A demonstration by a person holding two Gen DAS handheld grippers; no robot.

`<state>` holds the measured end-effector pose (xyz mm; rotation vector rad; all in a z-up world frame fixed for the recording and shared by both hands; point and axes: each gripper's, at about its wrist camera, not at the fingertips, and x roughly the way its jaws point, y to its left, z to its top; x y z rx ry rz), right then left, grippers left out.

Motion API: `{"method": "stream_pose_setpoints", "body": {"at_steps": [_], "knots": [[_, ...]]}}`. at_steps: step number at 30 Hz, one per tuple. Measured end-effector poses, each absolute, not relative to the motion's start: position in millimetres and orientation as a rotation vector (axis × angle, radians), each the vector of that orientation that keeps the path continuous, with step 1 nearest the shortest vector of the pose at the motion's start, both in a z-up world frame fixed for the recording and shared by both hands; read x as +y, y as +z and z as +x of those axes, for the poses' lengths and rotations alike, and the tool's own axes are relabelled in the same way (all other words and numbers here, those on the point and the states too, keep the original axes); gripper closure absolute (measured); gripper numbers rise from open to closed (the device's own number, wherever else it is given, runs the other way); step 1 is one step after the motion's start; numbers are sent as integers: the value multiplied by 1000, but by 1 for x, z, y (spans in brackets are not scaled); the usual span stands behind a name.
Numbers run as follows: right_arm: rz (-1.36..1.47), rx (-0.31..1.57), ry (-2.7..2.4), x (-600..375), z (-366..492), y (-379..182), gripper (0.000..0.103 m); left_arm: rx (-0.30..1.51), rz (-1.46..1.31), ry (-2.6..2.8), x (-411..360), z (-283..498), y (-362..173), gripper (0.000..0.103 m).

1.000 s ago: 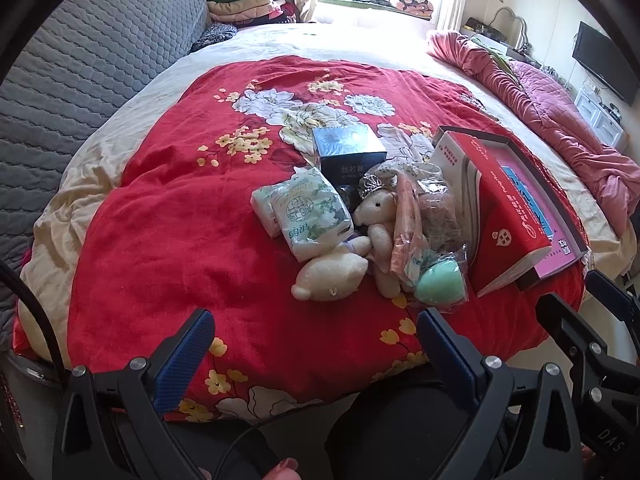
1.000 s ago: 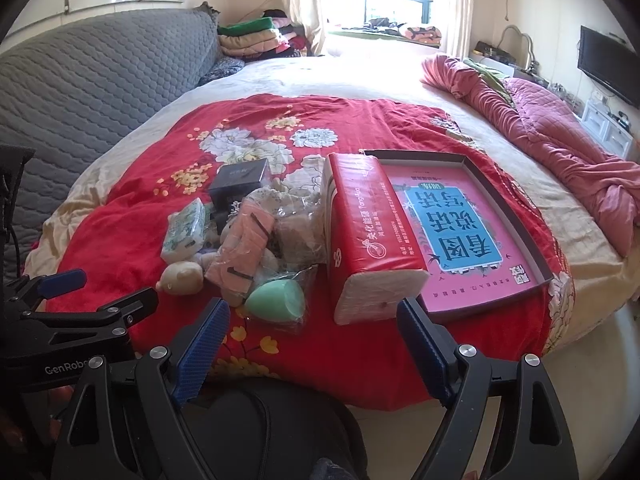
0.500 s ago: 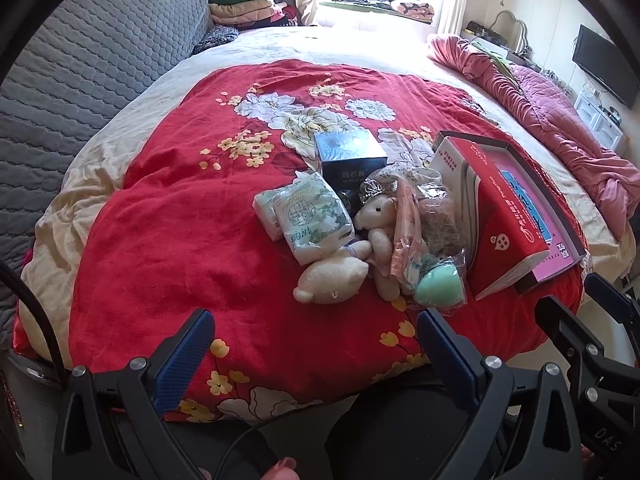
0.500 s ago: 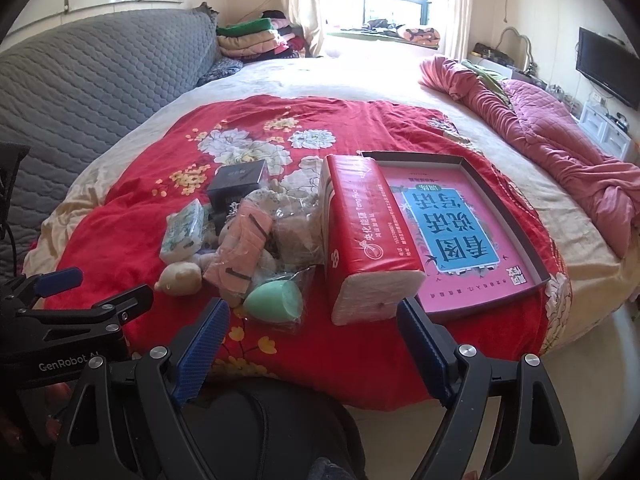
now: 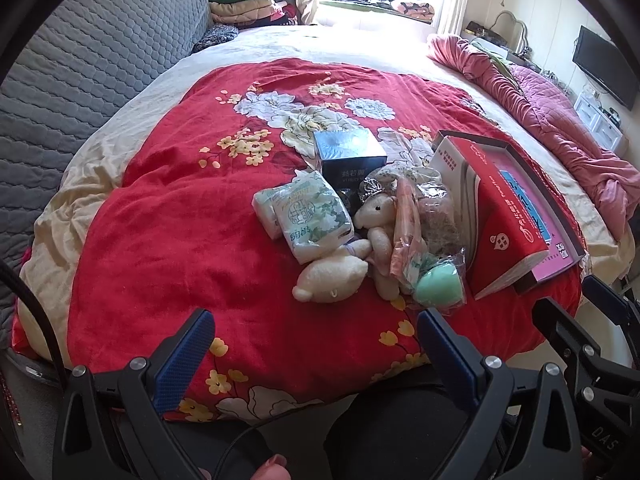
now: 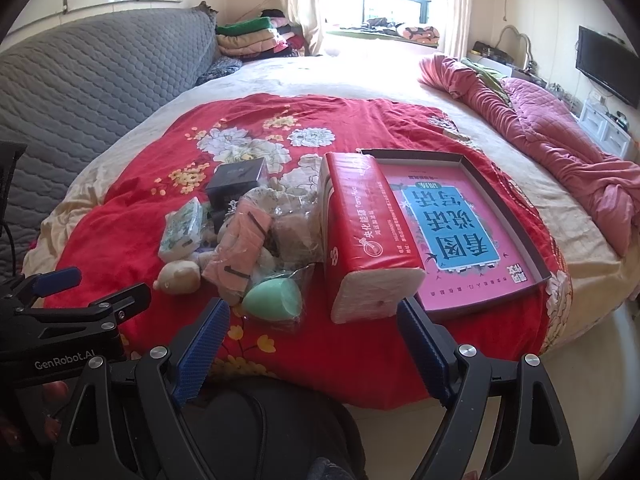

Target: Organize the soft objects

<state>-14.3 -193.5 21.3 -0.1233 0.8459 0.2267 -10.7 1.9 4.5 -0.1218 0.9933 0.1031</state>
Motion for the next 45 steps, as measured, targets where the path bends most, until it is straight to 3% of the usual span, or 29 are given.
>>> {"method": "stream_pose_setpoints", "body": {"at_steps": [26, 34, 37, 45], "knots": [[-153, 923, 296, -173, -1, -6, 17, 1077, -296, 71, 55, 1, -30, 1], [-201, 988, 323, -159, 10, -28, 17, 1116, -258, 11, 35, 27, -47, 2], [-215, 1009, 332, -155, 14, -34, 17, 1142, -260, -21, 29, 40, -56, 13], [-248, 1045, 334, -142, 30, -48, 17, 1146, -304, -66, 32, 56, -66, 20]]}}
